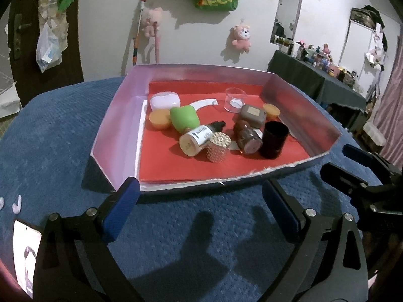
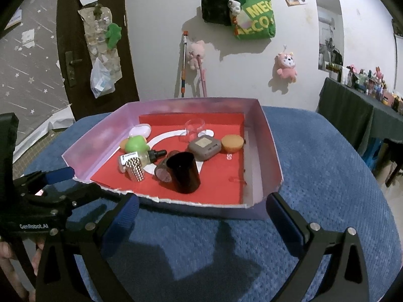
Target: Organize rigid objects
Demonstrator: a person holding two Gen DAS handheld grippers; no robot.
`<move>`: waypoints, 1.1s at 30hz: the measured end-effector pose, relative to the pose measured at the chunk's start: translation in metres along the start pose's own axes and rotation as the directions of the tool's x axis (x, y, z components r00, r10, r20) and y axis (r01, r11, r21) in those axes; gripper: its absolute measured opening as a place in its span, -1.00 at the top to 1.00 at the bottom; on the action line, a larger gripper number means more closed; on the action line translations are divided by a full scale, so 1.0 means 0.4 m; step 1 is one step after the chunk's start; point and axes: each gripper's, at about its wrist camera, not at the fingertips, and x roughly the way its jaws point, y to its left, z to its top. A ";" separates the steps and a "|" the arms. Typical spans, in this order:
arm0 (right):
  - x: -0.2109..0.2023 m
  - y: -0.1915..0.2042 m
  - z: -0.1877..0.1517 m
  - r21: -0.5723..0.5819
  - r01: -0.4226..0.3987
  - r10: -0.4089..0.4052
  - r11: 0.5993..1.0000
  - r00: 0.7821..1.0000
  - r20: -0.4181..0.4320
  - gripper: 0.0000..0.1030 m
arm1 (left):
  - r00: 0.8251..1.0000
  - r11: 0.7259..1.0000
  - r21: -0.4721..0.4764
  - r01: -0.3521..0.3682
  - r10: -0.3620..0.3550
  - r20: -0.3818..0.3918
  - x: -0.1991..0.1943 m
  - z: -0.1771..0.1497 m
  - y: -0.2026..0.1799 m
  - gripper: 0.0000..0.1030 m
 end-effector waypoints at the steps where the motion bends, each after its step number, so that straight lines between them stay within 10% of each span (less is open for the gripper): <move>1: -0.001 -0.001 -0.003 0.003 -0.004 0.004 1.000 1.000 -0.004 -1.00 | 1.000 1.000 0.000 0.004 -0.004 -0.002 -0.002 -0.004 -0.002 -0.93; 33: -0.012 -0.021 -0.113 0.018 -0.017 0.019 1.000 0.993 -0.119 -1.00 | 0.995 0.999 -0.018 0.043 -0.045 -0.090 0.004 -0.116 -0.013 -0.93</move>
